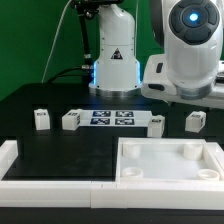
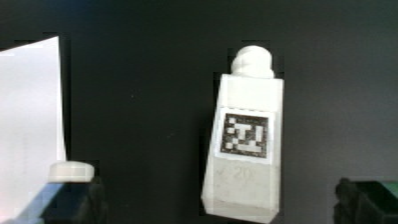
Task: Assemble one leg
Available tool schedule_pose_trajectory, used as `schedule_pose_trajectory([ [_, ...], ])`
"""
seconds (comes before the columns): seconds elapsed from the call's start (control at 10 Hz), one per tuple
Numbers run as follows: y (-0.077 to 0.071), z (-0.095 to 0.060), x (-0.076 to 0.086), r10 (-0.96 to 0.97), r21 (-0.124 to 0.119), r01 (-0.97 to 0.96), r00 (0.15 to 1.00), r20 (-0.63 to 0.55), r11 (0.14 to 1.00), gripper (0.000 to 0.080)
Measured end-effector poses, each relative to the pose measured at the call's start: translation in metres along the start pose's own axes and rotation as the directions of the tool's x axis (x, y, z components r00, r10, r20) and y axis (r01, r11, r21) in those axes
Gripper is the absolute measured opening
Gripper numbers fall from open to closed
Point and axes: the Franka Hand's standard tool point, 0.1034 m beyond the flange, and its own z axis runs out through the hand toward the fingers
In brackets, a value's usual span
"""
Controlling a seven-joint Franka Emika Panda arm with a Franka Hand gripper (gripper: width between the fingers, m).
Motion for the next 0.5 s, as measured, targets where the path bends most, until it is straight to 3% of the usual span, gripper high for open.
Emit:
schedule_pose_trajectory([
  [0.1,-0.004,0.009,0.001,0.054,0.015,-0.054,0.998,-0.016,0.998,0.0649],
  [0.5,-0.017,0.026,-0.001,0.048,0.000,-0.048,0.998,-0.040,0.999,0.0649],
])
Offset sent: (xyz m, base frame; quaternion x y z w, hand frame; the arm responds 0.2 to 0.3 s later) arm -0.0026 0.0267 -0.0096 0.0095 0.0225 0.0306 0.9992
